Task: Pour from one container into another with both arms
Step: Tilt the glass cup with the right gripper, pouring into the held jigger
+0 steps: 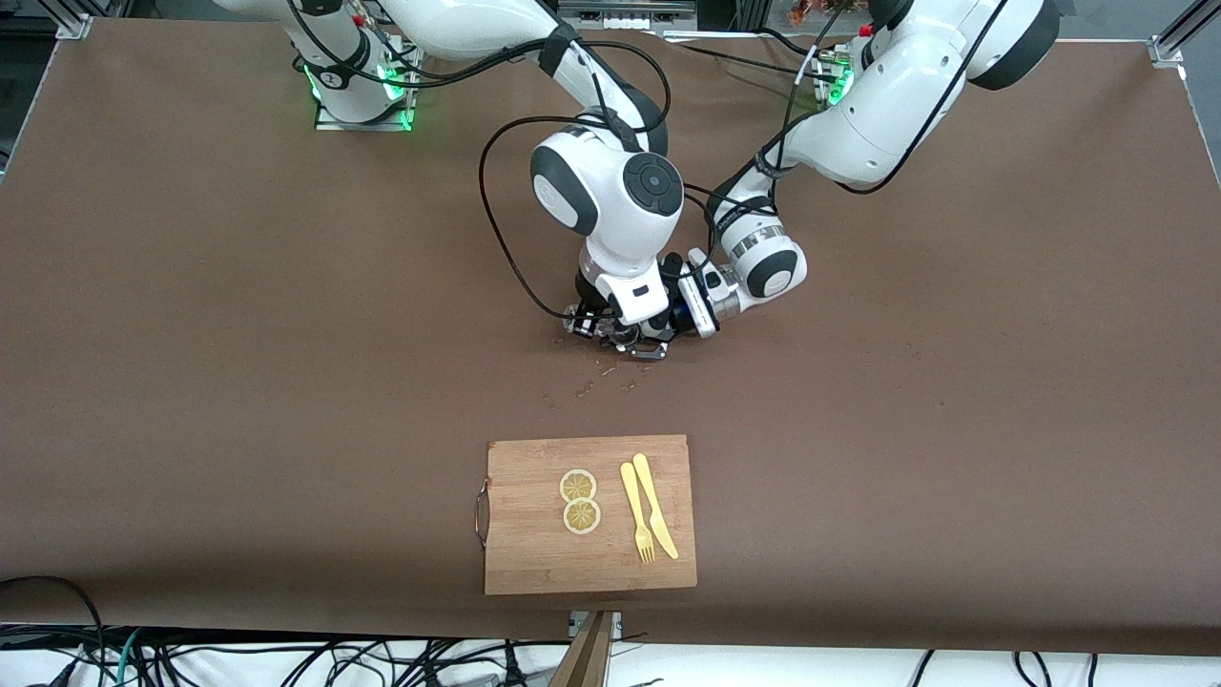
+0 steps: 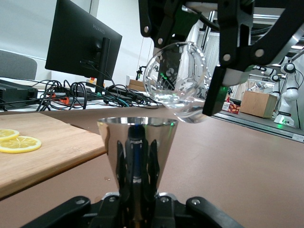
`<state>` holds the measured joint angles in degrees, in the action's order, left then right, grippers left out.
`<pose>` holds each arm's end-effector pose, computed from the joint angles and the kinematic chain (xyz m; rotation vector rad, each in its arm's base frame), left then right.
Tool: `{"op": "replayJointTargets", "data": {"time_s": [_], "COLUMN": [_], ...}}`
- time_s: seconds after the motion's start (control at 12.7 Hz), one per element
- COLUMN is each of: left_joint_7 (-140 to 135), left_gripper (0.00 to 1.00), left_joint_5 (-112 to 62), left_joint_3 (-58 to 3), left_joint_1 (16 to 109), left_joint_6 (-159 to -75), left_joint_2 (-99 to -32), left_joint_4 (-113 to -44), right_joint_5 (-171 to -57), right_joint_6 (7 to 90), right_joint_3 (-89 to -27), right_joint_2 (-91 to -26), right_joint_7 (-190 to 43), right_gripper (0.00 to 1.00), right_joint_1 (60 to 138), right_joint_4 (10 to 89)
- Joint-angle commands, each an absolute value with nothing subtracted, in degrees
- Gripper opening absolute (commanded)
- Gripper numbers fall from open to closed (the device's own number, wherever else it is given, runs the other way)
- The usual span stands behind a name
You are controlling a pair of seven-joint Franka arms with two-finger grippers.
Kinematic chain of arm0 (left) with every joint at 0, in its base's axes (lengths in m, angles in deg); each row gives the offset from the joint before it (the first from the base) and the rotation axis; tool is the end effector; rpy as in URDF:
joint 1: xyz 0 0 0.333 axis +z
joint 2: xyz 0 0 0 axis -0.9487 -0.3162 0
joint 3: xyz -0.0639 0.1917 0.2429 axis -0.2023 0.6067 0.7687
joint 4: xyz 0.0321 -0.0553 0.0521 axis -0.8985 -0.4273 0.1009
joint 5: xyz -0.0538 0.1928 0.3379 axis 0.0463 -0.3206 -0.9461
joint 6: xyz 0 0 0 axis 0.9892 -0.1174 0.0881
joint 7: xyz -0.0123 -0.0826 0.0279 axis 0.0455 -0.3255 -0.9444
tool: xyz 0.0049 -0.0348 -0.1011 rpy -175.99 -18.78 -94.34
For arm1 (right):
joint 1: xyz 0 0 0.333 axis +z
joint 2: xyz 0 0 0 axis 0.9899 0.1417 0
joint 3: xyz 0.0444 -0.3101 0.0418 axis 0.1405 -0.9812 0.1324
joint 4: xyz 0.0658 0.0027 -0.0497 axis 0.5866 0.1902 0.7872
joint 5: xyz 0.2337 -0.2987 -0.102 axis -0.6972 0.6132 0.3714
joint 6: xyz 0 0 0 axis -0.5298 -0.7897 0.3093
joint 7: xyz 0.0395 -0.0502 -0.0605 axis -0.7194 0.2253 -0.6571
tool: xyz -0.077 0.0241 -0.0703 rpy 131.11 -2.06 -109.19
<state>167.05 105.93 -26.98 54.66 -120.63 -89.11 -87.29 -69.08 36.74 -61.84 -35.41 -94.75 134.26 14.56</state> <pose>0.4830 -0.3720 0.0726 1.6479 -0.8046 1.3227 0.5300 0.5296 0.3175 2.2821 1.7302 -0.1170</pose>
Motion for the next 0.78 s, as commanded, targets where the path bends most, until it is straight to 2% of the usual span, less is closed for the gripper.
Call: {"op": "replayJointTargets", "data": {"time_s": [0.0, 0.71], "left_joint_7": [187.26, 187.26], "left_gripper": [0.00, 0.00], "left_joint_5": [111.61, 112.76], "left_joint_3": [-28.15, -28.06], "left_joint_1": [55.04, 54.25], "left_joint_6": [-120.46, -120.55], "left_joint_2": [-87.92, -87.92], "left_joint_4": [-89.80, -89.71], "right_joint_5": [-67.24, -64.60], "right_joint_6": [35.87, 36.05], "right_joint_3": [-62.60, -62.95], "right_joint_2": [-34.58, -34.40], "right_joint_7": [-94.44, -94.79], "right_gripper": [0.15, 0.15], "right_joint_1": [134.85, 135.55], "right_joint_4": [12.53, 10.69]}}
